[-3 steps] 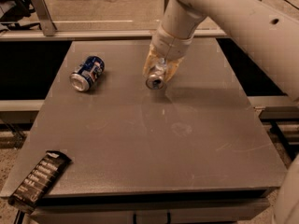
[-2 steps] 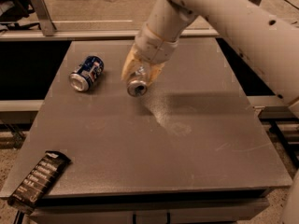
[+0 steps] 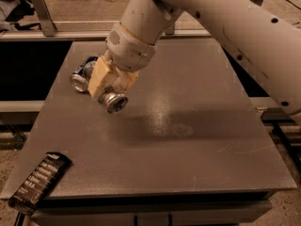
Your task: Move redbull can near rxbar chocolate
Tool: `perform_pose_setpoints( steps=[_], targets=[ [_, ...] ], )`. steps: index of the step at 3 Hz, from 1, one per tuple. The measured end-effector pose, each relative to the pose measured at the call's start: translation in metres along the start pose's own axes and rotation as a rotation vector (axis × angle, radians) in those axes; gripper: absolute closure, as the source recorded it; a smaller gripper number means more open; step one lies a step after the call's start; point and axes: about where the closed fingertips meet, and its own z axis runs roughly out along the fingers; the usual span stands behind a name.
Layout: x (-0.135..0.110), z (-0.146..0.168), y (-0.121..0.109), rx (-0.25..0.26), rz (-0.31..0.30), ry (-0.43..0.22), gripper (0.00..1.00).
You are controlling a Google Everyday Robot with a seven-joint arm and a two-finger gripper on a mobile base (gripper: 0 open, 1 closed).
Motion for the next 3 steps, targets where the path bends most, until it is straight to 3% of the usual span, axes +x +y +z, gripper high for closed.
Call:
perform_pose_setpoints(
  steps=[1, 2, 3],
  targets=[
    [0.0, 0.003, -0.005, 0.005, -0.062, -0.001, 1.0],
    [-0.006, 0.018, -0.011, 0.008, -0.097, -0.054, 1.0],
    [-0.021, 0.042, -0.029, -0.034, -0.187, -0.145, 1.0]
  ],
)
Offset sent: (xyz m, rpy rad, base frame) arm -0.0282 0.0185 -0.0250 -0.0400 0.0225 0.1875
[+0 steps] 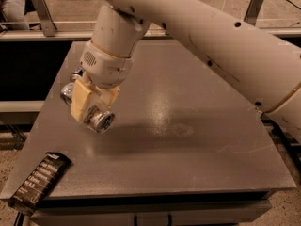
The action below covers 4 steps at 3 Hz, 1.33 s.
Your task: Move redbull can near rxbar chocolate
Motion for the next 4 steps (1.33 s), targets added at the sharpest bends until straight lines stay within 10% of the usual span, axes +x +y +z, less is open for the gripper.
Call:
perform_pose_setpoints(
  steps=[1, 4],
  targets=[
    [-0.005, 0.019, -0.015, -0.048, -0.059, -0.068, 1.0],
    [-0.018, 0.064, -0.02, -0.132, -0.107, -0.11, 0.36]
  ],
)
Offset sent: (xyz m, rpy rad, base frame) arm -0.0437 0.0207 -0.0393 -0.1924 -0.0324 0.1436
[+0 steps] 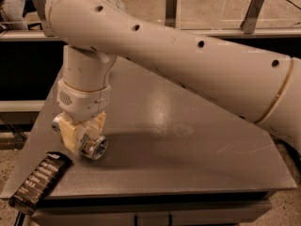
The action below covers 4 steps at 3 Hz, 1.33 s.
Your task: Move redbull can near rxbar chocolate
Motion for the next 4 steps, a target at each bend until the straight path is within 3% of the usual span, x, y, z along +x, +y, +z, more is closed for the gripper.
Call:
perform_pose_setpoints(
  steps=[1, 2, 4],
  targets=[
    [0.0011, 0.0005, -0.0012, -0.001, -0.002, 0.004, 0.13],
    [0.0022, 0.0007, -0.0024, -0.002, -0.004, 0.009, 0.0],
    [0.0, -0.0035, 0.0032, 0.023, 0.005, 0.008, 0.0]
  ],
)
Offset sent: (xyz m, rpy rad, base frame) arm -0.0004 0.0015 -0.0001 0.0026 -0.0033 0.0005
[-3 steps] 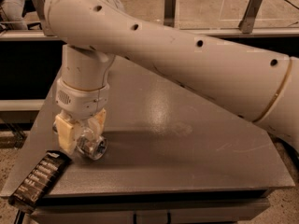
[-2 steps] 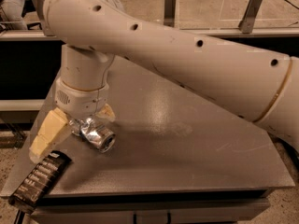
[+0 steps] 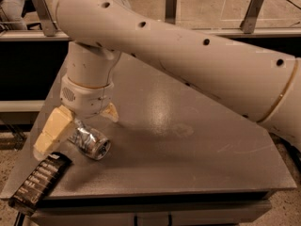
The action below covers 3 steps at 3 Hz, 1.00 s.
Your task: Move redbull can near rxbar chocolate
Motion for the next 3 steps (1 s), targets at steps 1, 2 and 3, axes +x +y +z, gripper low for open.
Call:
perform_pose_setpoints(
  steps=[1, 2, 3],
  targets=[
    [-0.015, -0.031, 0.022, 0.04, 0.131, 0.052, 0.0],
    [-0.036, -0.062, 0.046, 0.021, 0.332, 0.122, 0.0],
    [-0.036, -0.062, 0.046, 0.022, 0.363, 0.126, 0.0]
  ],
)
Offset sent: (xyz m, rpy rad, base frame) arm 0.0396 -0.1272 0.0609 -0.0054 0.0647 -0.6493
